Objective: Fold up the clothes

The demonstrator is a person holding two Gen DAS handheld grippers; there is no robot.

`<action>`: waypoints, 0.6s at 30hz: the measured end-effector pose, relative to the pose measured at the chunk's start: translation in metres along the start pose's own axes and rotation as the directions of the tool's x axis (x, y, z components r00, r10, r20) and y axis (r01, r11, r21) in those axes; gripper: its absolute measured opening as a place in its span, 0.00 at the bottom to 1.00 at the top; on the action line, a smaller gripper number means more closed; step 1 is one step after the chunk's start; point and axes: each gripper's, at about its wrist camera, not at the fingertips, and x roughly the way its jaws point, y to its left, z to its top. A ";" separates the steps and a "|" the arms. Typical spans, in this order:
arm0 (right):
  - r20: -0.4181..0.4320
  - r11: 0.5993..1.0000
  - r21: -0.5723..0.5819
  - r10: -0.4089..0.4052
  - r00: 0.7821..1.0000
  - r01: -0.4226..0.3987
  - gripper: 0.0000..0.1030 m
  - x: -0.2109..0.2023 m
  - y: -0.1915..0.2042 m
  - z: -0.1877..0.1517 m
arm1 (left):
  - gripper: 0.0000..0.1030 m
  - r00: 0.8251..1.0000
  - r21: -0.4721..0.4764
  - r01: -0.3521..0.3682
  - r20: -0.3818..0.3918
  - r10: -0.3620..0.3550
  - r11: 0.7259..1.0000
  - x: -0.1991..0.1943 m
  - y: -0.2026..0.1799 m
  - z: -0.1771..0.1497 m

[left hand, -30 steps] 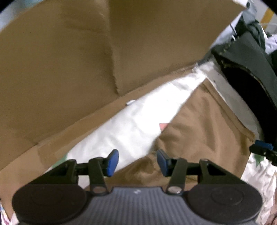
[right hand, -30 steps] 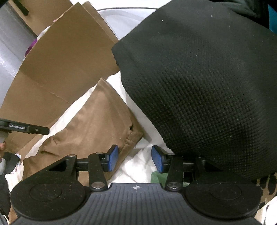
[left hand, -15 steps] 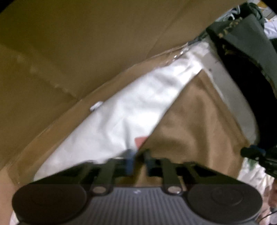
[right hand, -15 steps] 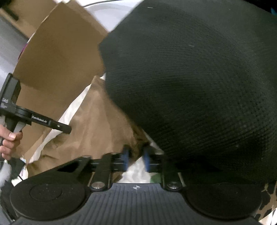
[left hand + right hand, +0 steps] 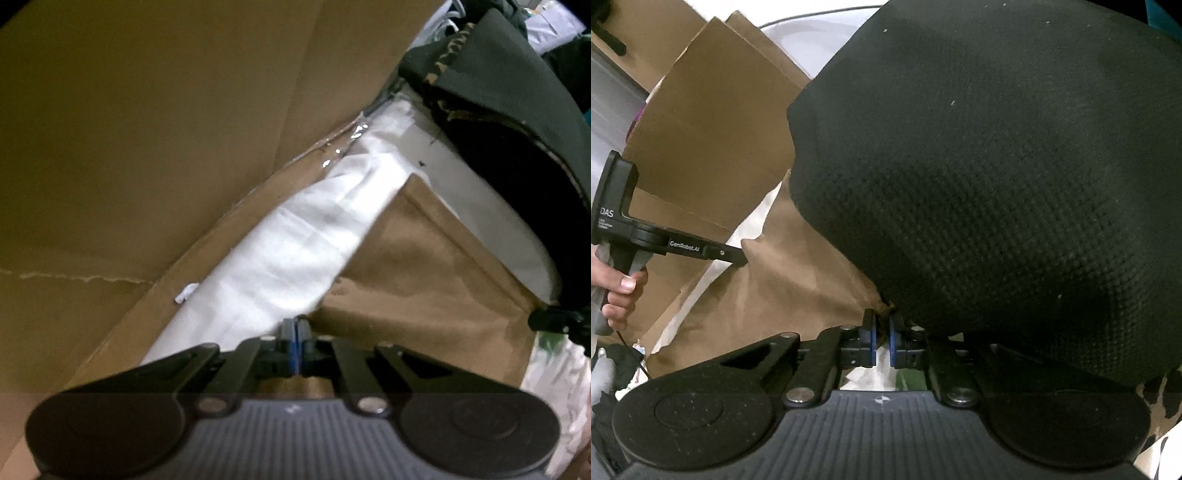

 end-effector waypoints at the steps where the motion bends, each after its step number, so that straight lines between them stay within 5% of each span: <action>1: -0.007 1.000 0.002 -0.001 1.000 0.001 0.05 0.000 0.001 -0.001 | 0.02 1.000 -0.003 -0.005 -0.003 0.005 1.000 -0.001 0.000 0.002; 3: -0.020 1.000 0.006 0.003 1.000 -0.003 0.09 -0.002 0.002 -0.001 | 0.10 1.000 -0.010 -0.016 -0.010 0.016 1.000 -0.003 0.001 0.005; 5: -0.026 1.000 0.009 0.004 1.000 -0.004 0.12 -0.005 0.001 -0.002 | 0.32 1.000 -0.013 -0.024 -0.006 0.024 1.000 -0.008 -0.004 0.008; 7: -0.028 1.000 0.017 0.005 1.000 -0.005 0.13 -0.006 0.000 -0.005 | 0.43 0.999 0.017 -0.034 0.036 0.034 0.999 -0.018 -0.013 0.010; 12: -0.025 1.000 0.008 0.005 1.000 -0.005 0.13 -0.010 0.003 -0.014 | 0.44 0.990 0.033 0.023 0.141 -0.027 0.999 -0.033 -0.035 0.016; 18: -0.020 1.000 0.023 0.002 1.000 -0.001 0.14 -0.014 0.004 -0.023 | 0.46 0.991 0.128 -0.022 0.130 0.005 0.992 -0.009 -0.066 0.042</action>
